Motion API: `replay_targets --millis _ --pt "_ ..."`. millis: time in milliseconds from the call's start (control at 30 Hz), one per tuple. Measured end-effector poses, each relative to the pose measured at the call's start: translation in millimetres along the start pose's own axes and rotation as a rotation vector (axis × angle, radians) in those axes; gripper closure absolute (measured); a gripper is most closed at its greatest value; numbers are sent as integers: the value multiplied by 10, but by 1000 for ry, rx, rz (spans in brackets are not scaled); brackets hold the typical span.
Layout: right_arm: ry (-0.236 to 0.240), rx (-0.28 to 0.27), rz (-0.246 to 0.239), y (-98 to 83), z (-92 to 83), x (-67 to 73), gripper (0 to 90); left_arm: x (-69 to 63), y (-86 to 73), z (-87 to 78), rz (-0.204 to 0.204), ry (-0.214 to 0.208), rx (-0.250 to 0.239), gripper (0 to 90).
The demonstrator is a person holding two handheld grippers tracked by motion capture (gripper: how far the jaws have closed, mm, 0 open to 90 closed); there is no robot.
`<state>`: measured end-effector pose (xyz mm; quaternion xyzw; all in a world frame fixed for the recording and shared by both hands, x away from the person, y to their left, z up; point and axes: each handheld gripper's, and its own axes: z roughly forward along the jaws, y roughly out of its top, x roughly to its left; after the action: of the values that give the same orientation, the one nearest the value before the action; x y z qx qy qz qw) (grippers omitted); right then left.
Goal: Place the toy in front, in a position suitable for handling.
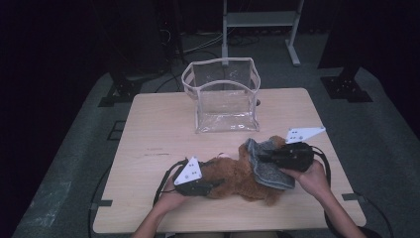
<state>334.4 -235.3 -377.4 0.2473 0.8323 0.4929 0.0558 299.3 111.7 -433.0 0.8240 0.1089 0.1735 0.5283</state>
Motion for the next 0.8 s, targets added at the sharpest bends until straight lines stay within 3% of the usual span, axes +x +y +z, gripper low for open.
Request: replay_targets --millis 100,233,300,400,500,567,633,667,800 --pt "6 -2 -6 51 -133 47 797 4 6 13 -6 2 5 406" --pt "66 -48 -46 269 -194 241 797 13 24 38 -12 2 9 407" --pt "102 -60 -77 387 -147 353 797 16 35 51 -8 2 13 407" --pt "177 -71 -81 504 -2 469 797 15 52 70 -3 3 16 407" --pt "193 -48 -81 538 197 487 798 5 55 81 -9 0 10 407" --pt "182 -23 -68 518 329 451 798 -3 52 81 -4 0 6 407" --pt "83 62 -100 449 475 384 798 -5 40 72 -1 -3 8 410" --pt "71 74 -97 419 498 350 799 -2 33 69 1 -3 8 411" --pt "22 65 -57 300 404 183 801 16 28 74 -21 -7 -5 411"
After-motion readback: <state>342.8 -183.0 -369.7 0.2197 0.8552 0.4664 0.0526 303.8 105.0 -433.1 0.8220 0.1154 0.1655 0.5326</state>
